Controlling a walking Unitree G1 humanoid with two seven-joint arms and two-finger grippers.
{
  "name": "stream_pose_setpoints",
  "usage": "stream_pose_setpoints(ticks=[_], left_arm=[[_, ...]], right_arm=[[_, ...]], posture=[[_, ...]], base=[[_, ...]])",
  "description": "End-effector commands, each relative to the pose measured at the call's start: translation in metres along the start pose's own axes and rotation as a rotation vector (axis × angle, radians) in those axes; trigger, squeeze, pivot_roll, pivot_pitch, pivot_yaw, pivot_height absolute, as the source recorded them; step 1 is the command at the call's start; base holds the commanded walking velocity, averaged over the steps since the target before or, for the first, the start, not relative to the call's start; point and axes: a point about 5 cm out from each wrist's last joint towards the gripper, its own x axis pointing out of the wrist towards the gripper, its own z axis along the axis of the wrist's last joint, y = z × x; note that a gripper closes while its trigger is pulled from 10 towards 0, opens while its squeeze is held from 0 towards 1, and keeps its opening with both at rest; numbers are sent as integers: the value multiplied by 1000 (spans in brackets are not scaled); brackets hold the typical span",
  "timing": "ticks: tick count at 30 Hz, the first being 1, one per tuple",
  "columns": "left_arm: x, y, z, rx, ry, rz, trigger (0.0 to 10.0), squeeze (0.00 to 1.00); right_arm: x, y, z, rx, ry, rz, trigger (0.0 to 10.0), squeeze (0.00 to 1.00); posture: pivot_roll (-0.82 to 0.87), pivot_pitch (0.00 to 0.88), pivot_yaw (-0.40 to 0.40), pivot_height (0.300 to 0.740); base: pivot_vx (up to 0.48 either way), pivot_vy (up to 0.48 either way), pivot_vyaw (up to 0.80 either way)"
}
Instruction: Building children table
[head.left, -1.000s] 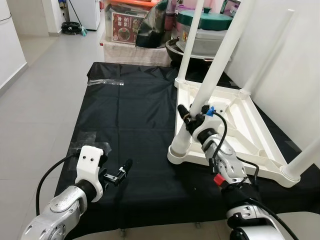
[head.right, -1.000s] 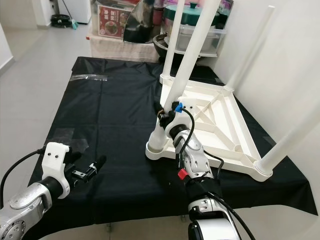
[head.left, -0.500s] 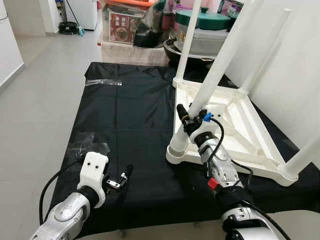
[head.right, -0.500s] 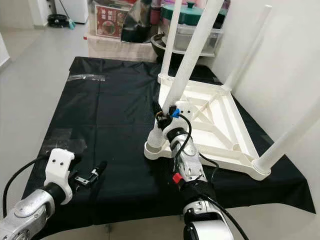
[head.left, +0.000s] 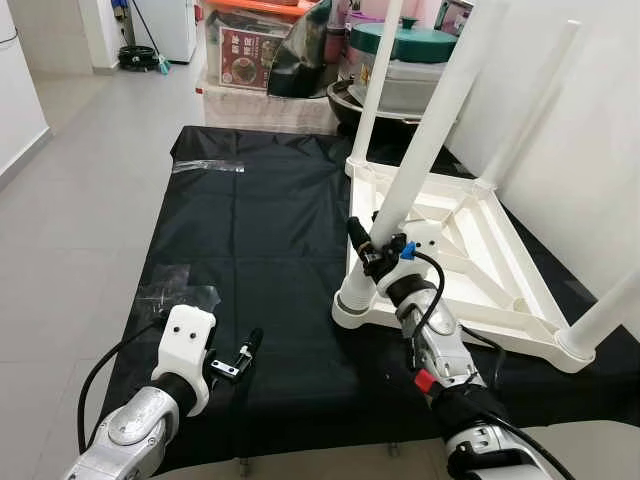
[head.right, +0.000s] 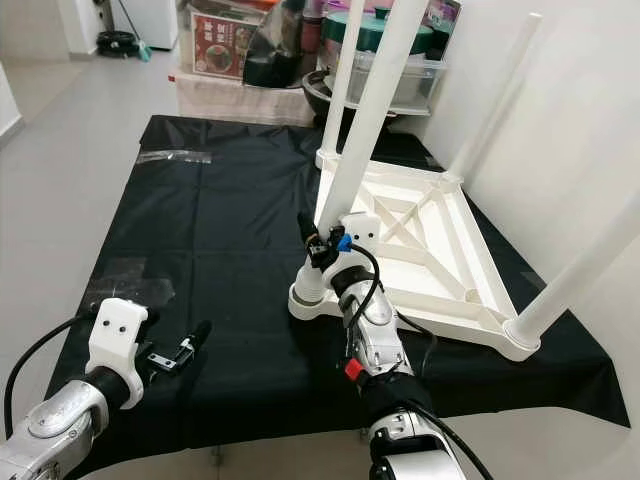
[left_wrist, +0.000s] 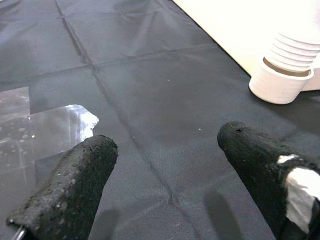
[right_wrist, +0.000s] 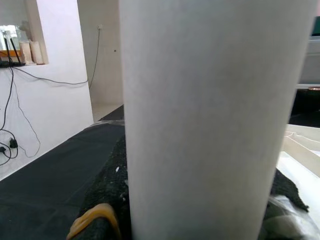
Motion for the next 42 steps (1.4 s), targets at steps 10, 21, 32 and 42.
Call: stream_pose_setpoints(ticks=[10, 21, 32, 42], left_arm=[[5, 1, -1, 4, -7, 5, 10000, 0], [6, 1, -2, 7, -10, 16, 10000, 0], [6, 0, -5, 2, -7, 24, 10000, 0], [5, 1, -6, -6, 0, 33, 10000, 0]], right_arm=[[-10, 7, -10, 24, 32, 30, 0, 0], [-11, 21, -22, 27, 82, 84, 0, 0], [4, 20, -22, 71, 158, 158, 0, 0], [1, 29, -28, 150, 209, 233, 0, 0]], posture=[[94, 0, -120, 740], [103, 0, -132, 740], [114, 0, -147, 740], [117, 0, -152, 740]], base=[[0, 0, 0], [0, 0, 0], [0, 0, 0], [0, 0, 0]])
